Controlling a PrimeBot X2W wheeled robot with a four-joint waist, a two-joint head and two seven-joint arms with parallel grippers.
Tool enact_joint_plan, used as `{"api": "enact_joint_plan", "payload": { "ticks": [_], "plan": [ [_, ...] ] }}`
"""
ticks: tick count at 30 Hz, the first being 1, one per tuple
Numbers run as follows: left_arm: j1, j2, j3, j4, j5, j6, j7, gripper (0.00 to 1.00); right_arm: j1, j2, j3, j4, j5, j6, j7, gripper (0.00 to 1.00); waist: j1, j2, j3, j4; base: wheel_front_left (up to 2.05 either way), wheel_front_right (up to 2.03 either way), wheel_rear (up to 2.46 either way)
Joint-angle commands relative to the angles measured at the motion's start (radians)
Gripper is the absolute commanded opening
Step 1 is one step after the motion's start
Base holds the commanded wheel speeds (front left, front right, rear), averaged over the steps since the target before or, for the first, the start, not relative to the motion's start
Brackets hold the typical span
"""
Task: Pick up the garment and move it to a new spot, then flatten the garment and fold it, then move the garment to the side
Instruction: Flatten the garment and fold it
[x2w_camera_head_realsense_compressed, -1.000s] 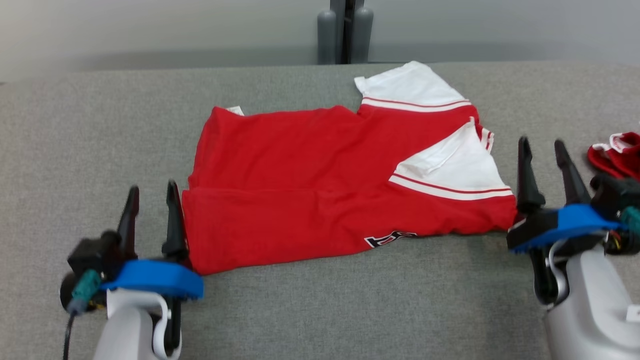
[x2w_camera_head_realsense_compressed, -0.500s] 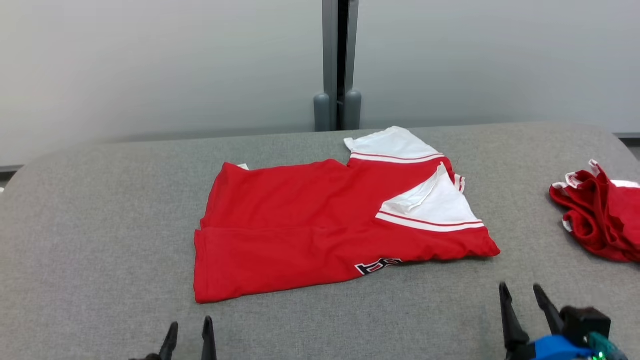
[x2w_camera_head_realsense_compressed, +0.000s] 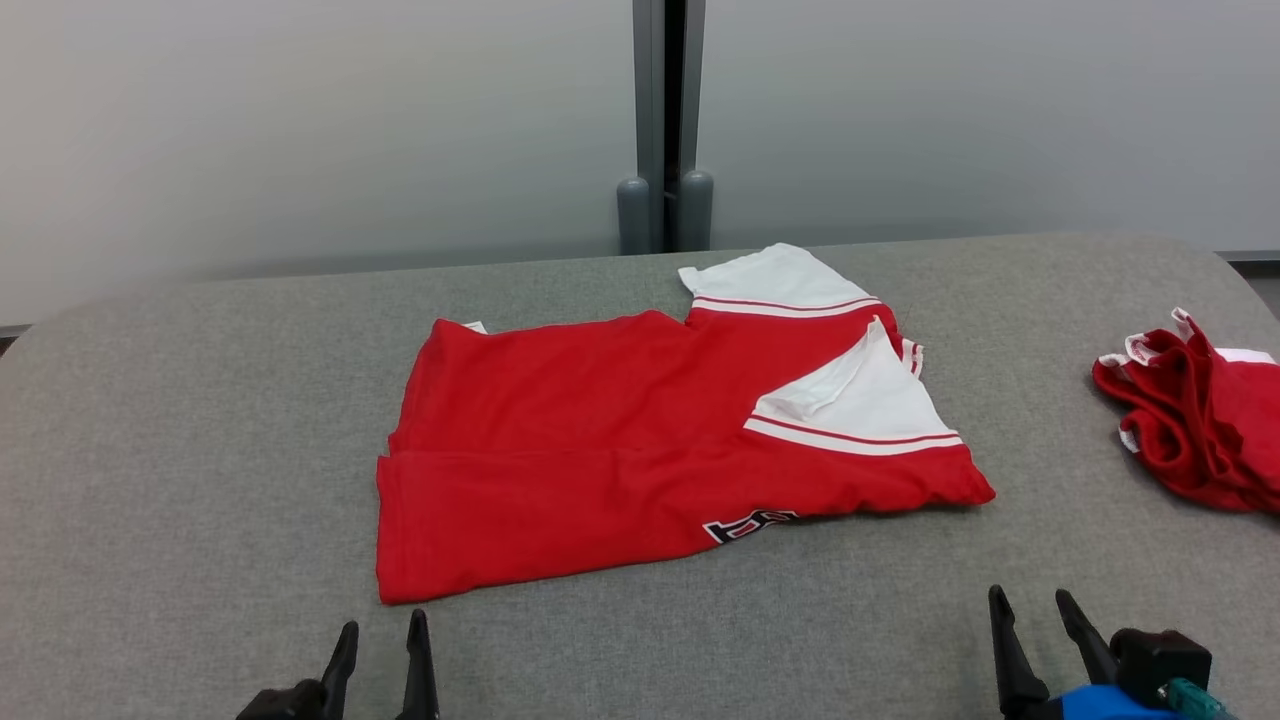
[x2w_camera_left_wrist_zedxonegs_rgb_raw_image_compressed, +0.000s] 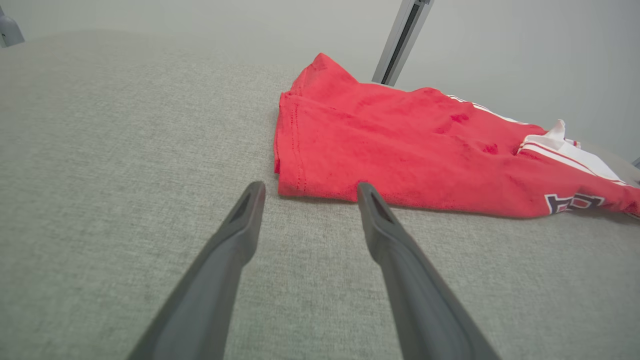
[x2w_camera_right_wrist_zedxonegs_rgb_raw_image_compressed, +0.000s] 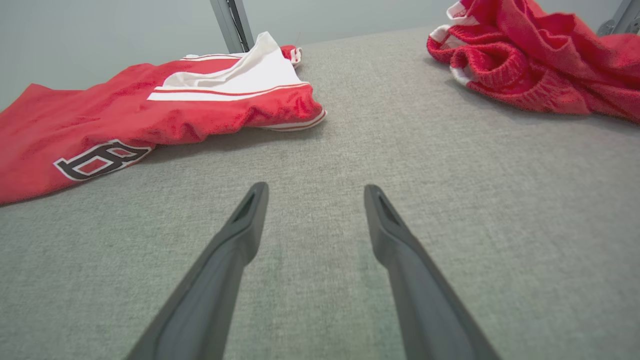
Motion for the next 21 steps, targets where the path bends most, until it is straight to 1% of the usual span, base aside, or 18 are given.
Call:
{"api": "enact_joint_plan", "payload": {
  "ticks": [1, 3, 7, 8, 11, 13, 17, 21],
  "plan": [
    [-0.030, 0.000, 0.001, 0.008, 0.008, -0.003, -0.002, 1.00, -0.027, 0.001, 0.004, 0.001, 0.002, 0.000, -0.003, 1.00, 0.0001, -0.0001, 0.010, 0.000, 0.00, 0.00, 0.00],
    [-0.075, 0.000, 0.002, 0.041, 0.006, -0.004, -0.002, 1.00, -0.057, 0.000, 0.001, -0.001, -0.001, 0.000, -0.003, 1.00, 0.0001, -0.0001, 0.041, 0.000, 0.00, 0.00, 0.00],
    [-0.173, 0.000, 0.015, 0.126, -0.011, 0.008, -0.002, 1.00, -0.136, 0.000, -0.009, 0.006, 0.006, 0.000, -0.003, 1.00, 0.0001, -0.0001, 0.108, 0.000, 0.00, 0.00, 0.00],
    [-0.201, 0.000, 0.015, 0.144, -0.005, 0.012, -0.002, 1.00, -0.160, 0.000, -0.010, 0.009, 0.010, 0.000, -0.003, 1.00, 0.0001, -0.0001, 0.124, 0.000, 0.00, 0.00, 0.00],
    [-0.265, 0.000, 0.007, 0.196, 0.015, 0.004, -0.002, 1.00, -0.225, 0.001, -0.015, 0.019, -0.014, 0.000, -0.003, 1.00, 0.0001, -0.0001, 0.167, 0.002, 0.00, 0.00, 0.00],
    [-0.298, 0.000, 0.012, 0.232, 0.027, 0.010, -0.002, 1.00, -0.267, 0.000, -0.031, 0.035, -0.021, 0.000, -0.003, 1.00, 0.0001, -0.0001, 0.194, 0.004, 0.00, 0.00, 0.00],
    [-0.334, 0.000, 0.003, 0.288, 0.043, 0.003, 0.001, 1.00, -0.337, 0.000, -0.070, 0.101, -0.051, 0.000, -0.003, 1.00, 0.0001, -0.0001, 0.230, 0.013, 0.00, 0.00, 0.00],
    [-0.338, 0.001, -0.010, 0.321, 0.045, 0.001, 0.007, 1.00, -0.385, 0.000, -0.080, 0.203, -0.063, 0.000, -0.003, 1.00, 0.0001, -0.0001, 0.246, 0.022, 0.00, 0.00, 0.00]
  ]
}}
